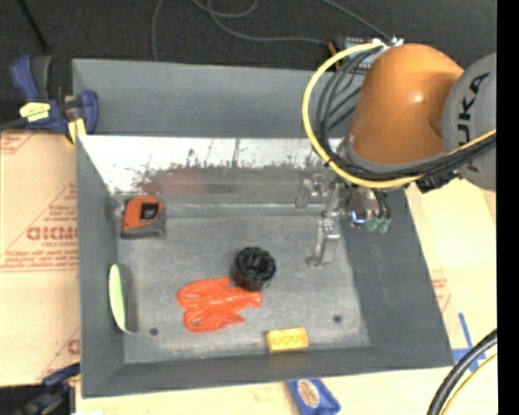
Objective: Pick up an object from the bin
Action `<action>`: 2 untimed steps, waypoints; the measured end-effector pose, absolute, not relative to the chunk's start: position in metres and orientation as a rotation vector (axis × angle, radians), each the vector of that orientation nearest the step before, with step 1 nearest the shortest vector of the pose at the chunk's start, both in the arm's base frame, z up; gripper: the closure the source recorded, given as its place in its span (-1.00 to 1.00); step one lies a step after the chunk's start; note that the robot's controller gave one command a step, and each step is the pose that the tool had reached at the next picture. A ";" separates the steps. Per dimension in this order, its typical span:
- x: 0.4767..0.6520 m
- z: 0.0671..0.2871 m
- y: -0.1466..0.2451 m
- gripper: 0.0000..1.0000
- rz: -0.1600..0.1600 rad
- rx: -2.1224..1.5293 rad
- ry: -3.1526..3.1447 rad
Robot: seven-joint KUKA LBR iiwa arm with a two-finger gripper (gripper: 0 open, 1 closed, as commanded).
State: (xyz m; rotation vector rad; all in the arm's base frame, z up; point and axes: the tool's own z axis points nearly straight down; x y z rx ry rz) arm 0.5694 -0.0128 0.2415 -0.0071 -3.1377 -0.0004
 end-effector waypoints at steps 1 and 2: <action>0.571 0.246 -0.013 -1.00 0.000 -0.007 -3.146; 0.602 0.210 0.000 -1.00 0.003 0.077 -3.155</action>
Offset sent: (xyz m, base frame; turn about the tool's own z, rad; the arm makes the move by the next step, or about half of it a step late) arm 0.0822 0.0432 -0.1151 -0.1543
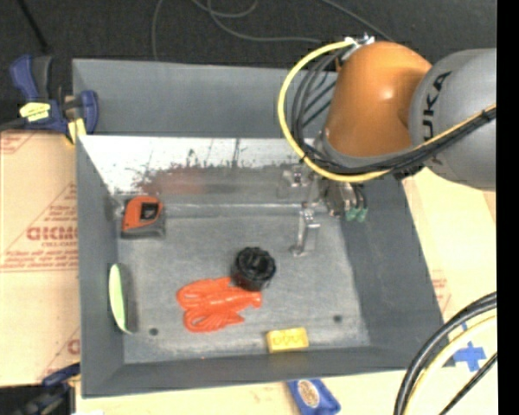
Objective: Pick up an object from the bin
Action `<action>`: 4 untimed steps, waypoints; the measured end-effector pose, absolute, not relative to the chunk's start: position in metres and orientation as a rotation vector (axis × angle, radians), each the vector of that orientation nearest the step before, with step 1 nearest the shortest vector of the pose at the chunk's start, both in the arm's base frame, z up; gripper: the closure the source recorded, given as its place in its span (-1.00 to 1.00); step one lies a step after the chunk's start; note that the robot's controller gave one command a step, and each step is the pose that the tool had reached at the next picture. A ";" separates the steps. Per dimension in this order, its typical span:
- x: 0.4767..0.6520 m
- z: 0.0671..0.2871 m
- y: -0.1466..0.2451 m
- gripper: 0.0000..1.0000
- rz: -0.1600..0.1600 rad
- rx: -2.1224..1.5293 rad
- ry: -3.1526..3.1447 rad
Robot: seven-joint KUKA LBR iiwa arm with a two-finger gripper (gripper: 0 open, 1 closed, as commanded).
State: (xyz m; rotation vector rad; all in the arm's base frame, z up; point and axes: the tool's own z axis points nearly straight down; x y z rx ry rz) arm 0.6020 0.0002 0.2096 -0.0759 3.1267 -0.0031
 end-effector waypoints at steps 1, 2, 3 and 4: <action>0.581 0.174 0.012 -1.00 0.001 -0.039 3.138; 0.563 0.132 0.035 -1.00 -0.001 -0.081 3.134; 0.562 0.102 0.045 -1.00 0.001 -0.103 3.138; 0.562 0.088 0.044 -1.00 -0.001 -0.309 3.120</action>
Offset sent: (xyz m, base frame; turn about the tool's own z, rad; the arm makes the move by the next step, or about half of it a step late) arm -0.0492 0.0509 -0.1065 -0.0613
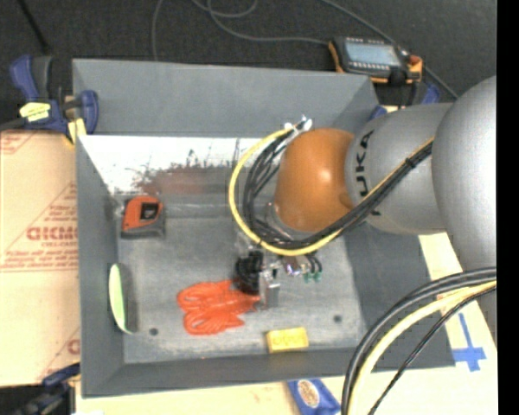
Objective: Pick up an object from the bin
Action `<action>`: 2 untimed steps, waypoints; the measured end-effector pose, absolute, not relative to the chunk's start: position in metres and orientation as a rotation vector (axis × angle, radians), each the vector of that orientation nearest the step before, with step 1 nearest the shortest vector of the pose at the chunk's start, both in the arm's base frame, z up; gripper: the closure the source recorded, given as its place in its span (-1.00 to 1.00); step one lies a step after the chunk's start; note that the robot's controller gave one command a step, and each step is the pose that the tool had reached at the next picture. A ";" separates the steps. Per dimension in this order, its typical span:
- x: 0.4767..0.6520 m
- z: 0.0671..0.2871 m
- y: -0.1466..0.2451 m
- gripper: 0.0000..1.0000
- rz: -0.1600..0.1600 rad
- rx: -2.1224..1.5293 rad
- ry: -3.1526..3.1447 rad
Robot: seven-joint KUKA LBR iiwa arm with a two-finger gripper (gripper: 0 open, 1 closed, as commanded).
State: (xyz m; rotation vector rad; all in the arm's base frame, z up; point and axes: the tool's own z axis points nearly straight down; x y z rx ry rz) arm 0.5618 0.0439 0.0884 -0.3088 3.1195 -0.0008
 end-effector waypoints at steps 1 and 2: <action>0.563 0.086 0.043 -1.00 -0.002 -0.432 3.104; 0.536 0.083 0.041 1.00 -0.003 -0.872 3.005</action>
Offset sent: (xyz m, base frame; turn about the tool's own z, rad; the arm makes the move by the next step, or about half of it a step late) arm -0.0305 -0.0032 -0.0110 -0.3712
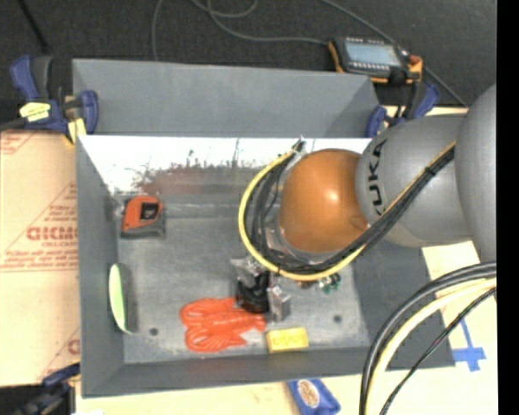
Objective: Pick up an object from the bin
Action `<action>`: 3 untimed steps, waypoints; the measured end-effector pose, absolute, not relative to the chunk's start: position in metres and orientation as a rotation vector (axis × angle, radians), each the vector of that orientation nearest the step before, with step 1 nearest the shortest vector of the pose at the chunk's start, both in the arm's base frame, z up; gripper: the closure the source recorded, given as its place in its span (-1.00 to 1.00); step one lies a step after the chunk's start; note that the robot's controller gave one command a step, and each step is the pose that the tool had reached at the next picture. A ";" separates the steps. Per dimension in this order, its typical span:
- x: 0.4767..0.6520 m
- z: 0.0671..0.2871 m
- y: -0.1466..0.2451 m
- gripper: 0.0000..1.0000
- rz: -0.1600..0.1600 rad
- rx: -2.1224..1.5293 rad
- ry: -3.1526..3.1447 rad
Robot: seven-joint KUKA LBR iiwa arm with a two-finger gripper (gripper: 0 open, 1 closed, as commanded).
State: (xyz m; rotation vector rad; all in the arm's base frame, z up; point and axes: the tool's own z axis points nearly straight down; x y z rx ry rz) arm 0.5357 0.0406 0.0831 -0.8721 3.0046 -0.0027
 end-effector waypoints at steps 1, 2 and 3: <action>0.536 0.083 0.041 1.00 -0.003 -0.871 3.005; 0.531 0.122 0.032 1.00 0.002 -0.879 3.018; 0.536 0.136 0.015 1.00 -0.006 -0.895 2.997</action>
Offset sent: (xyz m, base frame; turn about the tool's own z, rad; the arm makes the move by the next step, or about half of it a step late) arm -0.0018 -0.0269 0.1439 -0.0030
